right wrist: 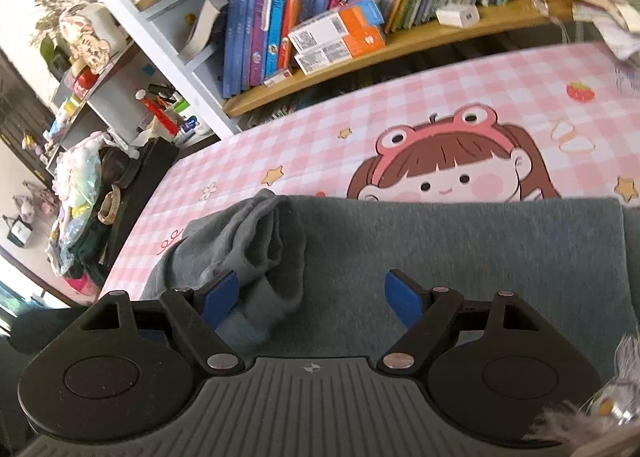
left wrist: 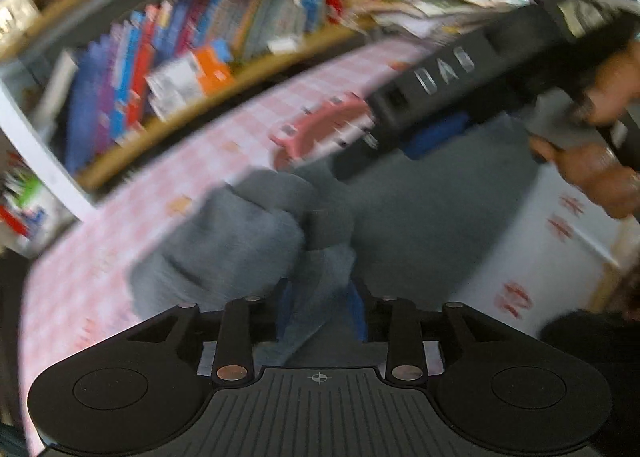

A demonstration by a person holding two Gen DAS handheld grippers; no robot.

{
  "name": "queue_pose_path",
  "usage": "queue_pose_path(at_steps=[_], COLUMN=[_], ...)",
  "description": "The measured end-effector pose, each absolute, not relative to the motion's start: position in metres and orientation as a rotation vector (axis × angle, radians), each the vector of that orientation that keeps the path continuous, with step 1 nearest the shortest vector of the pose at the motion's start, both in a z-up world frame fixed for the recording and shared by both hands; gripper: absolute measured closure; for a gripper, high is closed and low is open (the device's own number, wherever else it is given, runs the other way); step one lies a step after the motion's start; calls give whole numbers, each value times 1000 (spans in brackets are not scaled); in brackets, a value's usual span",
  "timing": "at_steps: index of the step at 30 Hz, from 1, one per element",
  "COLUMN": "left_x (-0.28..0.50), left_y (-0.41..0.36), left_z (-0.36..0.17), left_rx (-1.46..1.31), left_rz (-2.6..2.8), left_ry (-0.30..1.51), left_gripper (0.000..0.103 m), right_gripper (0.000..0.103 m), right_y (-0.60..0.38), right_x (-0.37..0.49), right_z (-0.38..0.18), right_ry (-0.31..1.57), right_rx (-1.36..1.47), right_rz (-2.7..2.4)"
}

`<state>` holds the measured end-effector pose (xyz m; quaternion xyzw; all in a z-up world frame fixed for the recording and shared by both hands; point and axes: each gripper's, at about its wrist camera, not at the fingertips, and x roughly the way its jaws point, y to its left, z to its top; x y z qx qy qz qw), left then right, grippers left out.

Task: Fold clothes
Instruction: 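Lift the grey sleeve cuff with the left tool and carry it across the sweatshirt body, then lay the sleeve onto the sweatshirt body and open the left tool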

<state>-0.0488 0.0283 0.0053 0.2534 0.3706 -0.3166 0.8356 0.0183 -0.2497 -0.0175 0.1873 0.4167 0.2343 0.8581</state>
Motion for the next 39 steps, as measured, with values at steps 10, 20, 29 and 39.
queue_pose_path(at_steps=[10,20,29,39], left_x=[-52,-17,-1,-7], left_y=[88,155,151,134], left_z=[42,23,-3,1], left_rx=[101,-299,-243,-106], left_rz=[-741,-463,-493,-543], left_ry=[721,744,838,818], left_gripper=[63,84,88,86], right_gripper=[18,22,78,41], right_y=[-240,-215,-215,-223], right_x=[35,56,34,33], right_z=[-30,-56,-24,-49], right_ry=[972,1109,955,1068], right_rx=[495,639,630,579], right_rz=[529,535,665,478])
